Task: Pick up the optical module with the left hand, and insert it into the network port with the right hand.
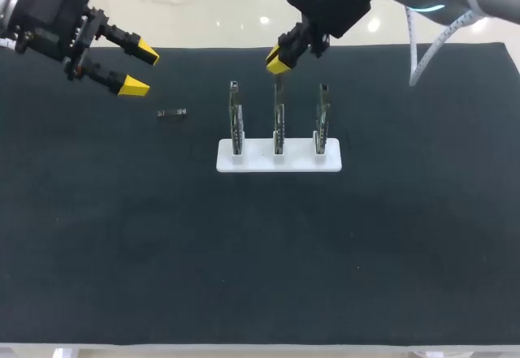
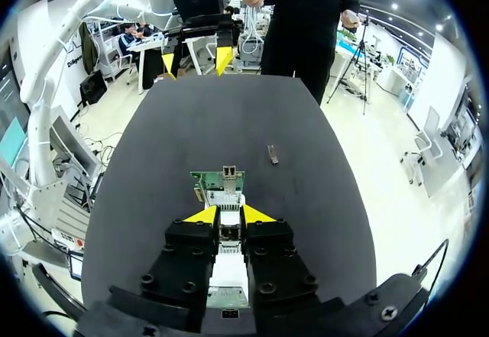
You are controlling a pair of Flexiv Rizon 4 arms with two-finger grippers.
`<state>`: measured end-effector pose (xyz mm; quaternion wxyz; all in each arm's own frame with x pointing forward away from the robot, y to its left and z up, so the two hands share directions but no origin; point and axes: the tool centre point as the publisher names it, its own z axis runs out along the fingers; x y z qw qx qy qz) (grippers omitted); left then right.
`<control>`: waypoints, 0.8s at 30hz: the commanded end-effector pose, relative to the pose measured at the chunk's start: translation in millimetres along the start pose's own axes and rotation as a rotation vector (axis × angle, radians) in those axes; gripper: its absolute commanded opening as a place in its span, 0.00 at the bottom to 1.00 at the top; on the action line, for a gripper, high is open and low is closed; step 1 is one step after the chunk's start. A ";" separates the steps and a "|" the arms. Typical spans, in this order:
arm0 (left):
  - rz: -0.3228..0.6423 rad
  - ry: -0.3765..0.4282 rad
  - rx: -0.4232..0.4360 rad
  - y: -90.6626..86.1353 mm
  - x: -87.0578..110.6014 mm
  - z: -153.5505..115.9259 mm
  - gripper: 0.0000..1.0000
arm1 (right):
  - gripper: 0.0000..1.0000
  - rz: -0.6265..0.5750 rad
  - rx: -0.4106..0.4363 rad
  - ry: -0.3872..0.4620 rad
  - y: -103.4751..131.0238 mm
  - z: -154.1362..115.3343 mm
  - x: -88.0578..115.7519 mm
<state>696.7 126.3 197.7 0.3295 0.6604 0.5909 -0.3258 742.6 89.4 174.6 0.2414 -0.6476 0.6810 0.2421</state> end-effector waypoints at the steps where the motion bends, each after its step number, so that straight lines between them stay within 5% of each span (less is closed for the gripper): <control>1: -0.001 0.003 -0.004 -1.1 -0.3 0.4 1.00 | 0.00 -0.001 -0.002 -0.003 0.0 0.3 0.7; 7: -0.001 0.003 -0.004 -1.1 -0.3 0.4 1.00 | 0.00 0.002 -0.014 -0.014 -2.4 0.1 -0.8; 8: -0.001 0.003 -0.004 -1.1 -0.3 0.4 1.00 | 0.29 0.001 -0.014 -0.012 -2.6 -1.1 -2.2; 9: -0.001 0.003 -0.004 -1.1 -0.3 0.4 1.00 | 1.00 0.001 -0.013 -0.010 -2.5 -1.9 -2.9; 18: -0.001 0.003 -0.004 -1.1 -0.3 0.4 1.00 | 1.00 0.012 -0.009 0.003 -1.6 -7.0 -6.7; 19: -0.001 0.003 -0.004 -1.1 -0.3 0.4 1.00 | 0.68 0.013 -0.008 0.003 -1.3 -7.1 -6.6; 20: -0.001 0.003 -0.004 -1.1 -0.3 0.4 1.00 | 0.13 0.013 -0.003 0.006 -0.6 -6.7 -5.9; 21: -0.001 0.003 -0.004 -1.1 -0.3 0.4 1.00 | 0.00 0.009 -0.001 0.009 -0.2 -5.7 -5.1; 24: -0.001 0.003 -0.004 -1.1 -0.3 0.4 1.00 | 0.00 0.005 0.007 0.005 1.1 -1.2 -0.8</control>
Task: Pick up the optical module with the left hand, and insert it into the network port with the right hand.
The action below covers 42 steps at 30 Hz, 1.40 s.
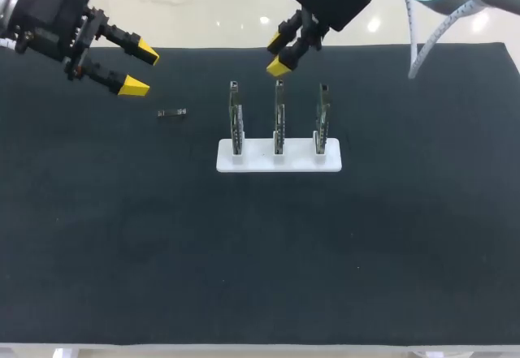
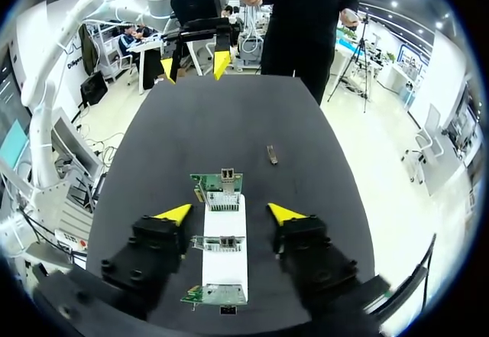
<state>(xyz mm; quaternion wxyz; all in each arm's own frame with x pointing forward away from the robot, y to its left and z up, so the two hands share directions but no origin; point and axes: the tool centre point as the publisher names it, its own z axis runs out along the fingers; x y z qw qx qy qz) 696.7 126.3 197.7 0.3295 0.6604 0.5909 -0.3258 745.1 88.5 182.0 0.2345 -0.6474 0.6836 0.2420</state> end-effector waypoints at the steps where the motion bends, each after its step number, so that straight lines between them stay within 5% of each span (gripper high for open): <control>1: -0.001 0.003 -0.004 -1.1 -0.3 0.4 1.00 | 0.00 -0.004 0.019 -0.007 4.3 7.6 5.4; 42: -0.001 0.003 -0.004 -1.1 -0.3 0.4 1.00 | 0.00 -0.011 -0.006 -0.025 4.3 26.4 28.4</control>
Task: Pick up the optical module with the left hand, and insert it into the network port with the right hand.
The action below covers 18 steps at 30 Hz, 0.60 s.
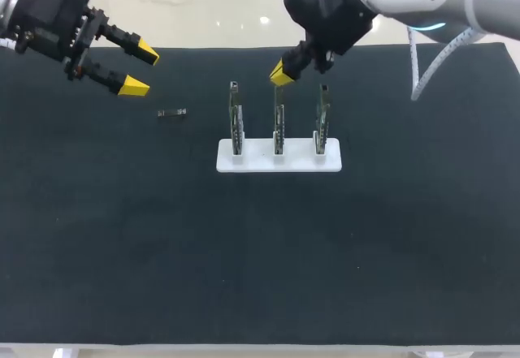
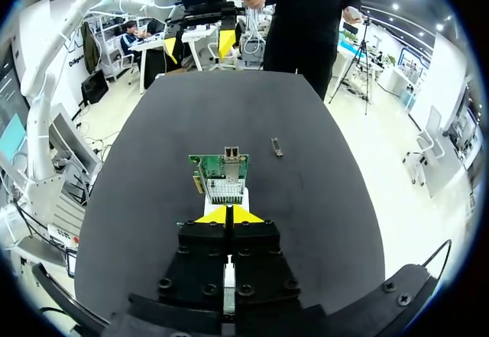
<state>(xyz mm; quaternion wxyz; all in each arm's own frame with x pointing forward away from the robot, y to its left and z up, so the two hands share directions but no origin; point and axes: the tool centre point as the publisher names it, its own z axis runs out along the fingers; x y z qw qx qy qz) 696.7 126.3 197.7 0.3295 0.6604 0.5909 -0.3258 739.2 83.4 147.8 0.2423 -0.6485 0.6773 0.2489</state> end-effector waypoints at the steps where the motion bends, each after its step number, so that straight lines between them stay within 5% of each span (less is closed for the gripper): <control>1: -0.001 0.003 -0.004 -1.1 -0.3 0.4 1.00 | 0.00 -0.001 -0.003 -0.004 -0.2 4.1 3.3; 18: -0.001 0.003 -0.004 -1.1 -0.3 0.4 1.00 | 0.00 -0.005 -0.003 -0.003 -3.8 -4.6 -4.3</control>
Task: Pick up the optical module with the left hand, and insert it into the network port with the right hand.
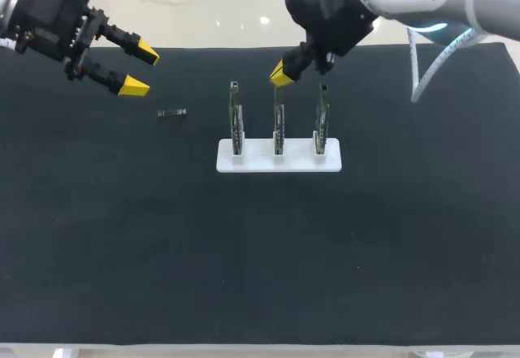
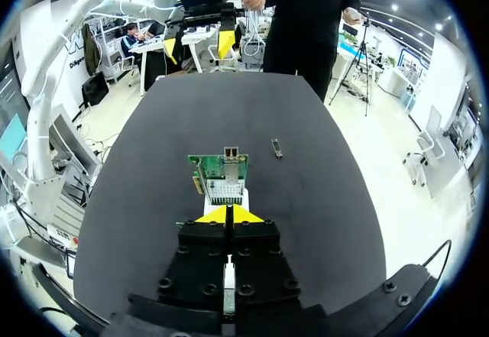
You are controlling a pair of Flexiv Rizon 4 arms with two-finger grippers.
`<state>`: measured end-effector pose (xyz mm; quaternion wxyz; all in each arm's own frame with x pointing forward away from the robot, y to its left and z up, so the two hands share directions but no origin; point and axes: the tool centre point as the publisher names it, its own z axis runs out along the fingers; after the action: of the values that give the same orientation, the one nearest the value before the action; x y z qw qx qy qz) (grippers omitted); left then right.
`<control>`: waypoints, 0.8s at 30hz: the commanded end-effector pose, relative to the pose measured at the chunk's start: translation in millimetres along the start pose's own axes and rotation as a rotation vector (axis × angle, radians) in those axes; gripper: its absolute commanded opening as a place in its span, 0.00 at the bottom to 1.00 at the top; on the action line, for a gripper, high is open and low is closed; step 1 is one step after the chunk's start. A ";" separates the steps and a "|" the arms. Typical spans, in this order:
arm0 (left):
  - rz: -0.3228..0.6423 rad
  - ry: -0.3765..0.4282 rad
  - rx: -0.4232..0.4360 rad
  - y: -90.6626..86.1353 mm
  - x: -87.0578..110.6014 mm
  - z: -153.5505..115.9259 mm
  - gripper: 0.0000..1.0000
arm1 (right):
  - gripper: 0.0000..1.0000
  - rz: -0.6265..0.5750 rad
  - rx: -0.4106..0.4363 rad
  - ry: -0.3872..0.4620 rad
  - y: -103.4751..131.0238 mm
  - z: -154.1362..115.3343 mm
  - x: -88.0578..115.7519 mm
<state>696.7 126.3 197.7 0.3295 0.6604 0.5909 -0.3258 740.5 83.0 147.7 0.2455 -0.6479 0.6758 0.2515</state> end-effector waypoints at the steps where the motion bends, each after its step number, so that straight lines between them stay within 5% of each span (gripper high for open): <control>1: -0.001 0.003 -0.004 -1.1 -0.3 0.4 1.00 | 0.00 -0.006 0.001 0.001 -3.3 -8.7 -7.2; 12: -0.001 0.003 -0.004 -1.1 -0.3 0.4 1.00 | 0.00 -0.028 0.015 -0.039 -12.8 -58.0 -8.0; 24: -0.001 0.003 -0.004 -1.1 -0.3 0.4 1.00 | 0.00 -0.070 0.011 -0.065 -20.3 -118.8 38.2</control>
<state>696.7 126.4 197.7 0.3295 0.6604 0.5909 -0.3258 762.2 -6.5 209.3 0.2670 -0.6628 0.6515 0.2548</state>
